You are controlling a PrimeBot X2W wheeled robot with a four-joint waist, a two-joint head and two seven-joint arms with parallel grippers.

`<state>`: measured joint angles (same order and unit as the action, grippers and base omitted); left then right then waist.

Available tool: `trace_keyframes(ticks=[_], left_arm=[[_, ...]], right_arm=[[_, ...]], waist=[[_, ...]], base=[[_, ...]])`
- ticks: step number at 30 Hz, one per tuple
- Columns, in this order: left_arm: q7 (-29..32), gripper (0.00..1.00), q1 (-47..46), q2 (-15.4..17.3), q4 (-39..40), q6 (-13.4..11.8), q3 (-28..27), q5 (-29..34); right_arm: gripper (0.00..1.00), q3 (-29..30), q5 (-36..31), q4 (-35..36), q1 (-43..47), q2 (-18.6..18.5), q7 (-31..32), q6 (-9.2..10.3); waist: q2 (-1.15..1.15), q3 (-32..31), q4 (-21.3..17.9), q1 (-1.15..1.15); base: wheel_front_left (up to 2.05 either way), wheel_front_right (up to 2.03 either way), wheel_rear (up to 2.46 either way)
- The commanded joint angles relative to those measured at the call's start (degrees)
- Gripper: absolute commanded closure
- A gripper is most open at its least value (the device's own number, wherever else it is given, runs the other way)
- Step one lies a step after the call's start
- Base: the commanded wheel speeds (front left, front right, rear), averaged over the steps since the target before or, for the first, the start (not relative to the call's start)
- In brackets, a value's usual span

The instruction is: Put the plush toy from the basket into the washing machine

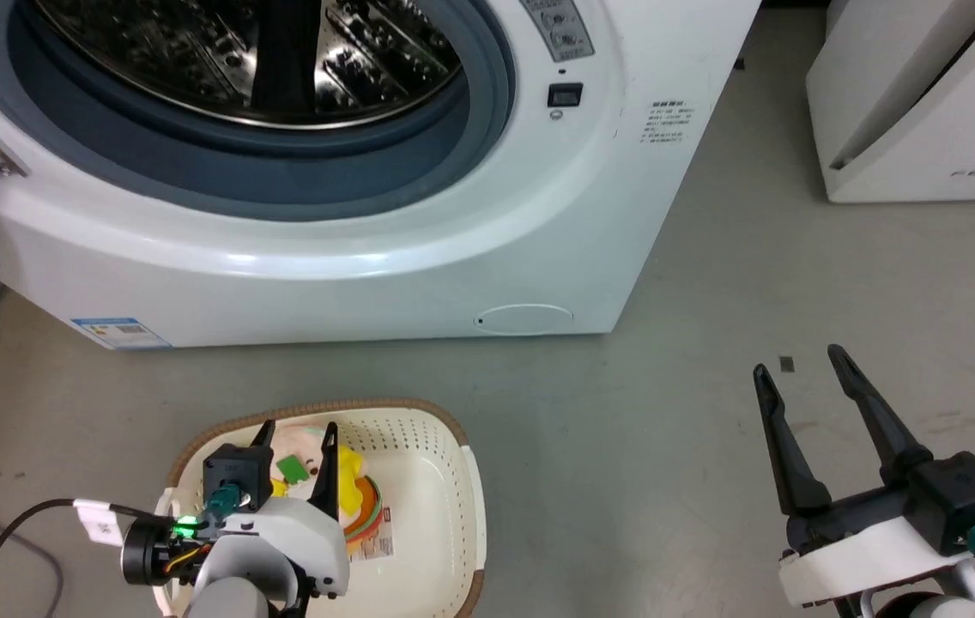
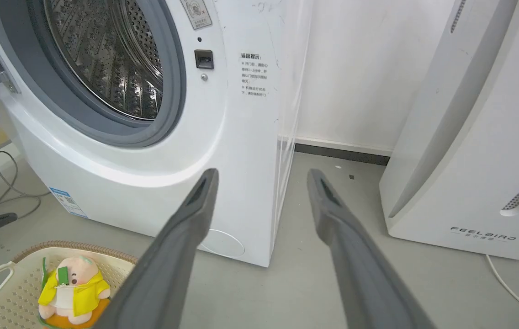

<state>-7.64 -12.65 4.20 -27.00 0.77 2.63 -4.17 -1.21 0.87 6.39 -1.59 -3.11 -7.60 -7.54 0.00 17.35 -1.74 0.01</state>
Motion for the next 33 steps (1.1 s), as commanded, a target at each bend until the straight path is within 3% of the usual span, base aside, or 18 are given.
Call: trace_keyframes(ticks=[1,21,24,33], left_arm=[[-0.45,0.00,-1.14,0.25,-0.89,0.27,0.04,-0.32],[-2.84,0.00,-8.65,0.46,-14.29,0.73,1.43,-1.24],[-3.20,0.00,-9.44,1.42,-15.40,0.10,3.68,1.08],[-4.28,0.00,-13.32,1.28,-23.71,0.72,3.11,-1.40]], right_arm=[[0.00,-0.12,-0.47,0.56,-1.05,0.12,-0.52,0.03],[0.00,-1.04,-0.83,2.36,-2.26,0.16,-2.90,0.04],[0.00,-1.00,-0.86,2.53,-2.42,0.17,-3.26,0.04],[0.00,-1.15,-0.85,3.65,-3.10,0.19,-4.34,0.04]], waist=[[0.00,0.51,0.02,-0.01],[0.00,6.31,-0.38,-0.01],[0.00,7.26,-0.47,-0.01],[0.00,10.53,-0.77,-0.01]], base=[[0.00,0.00,0.00],[0.00,0.00,0.00],[0.00,0.00,0.00],[0.00,0.00,0.00]])
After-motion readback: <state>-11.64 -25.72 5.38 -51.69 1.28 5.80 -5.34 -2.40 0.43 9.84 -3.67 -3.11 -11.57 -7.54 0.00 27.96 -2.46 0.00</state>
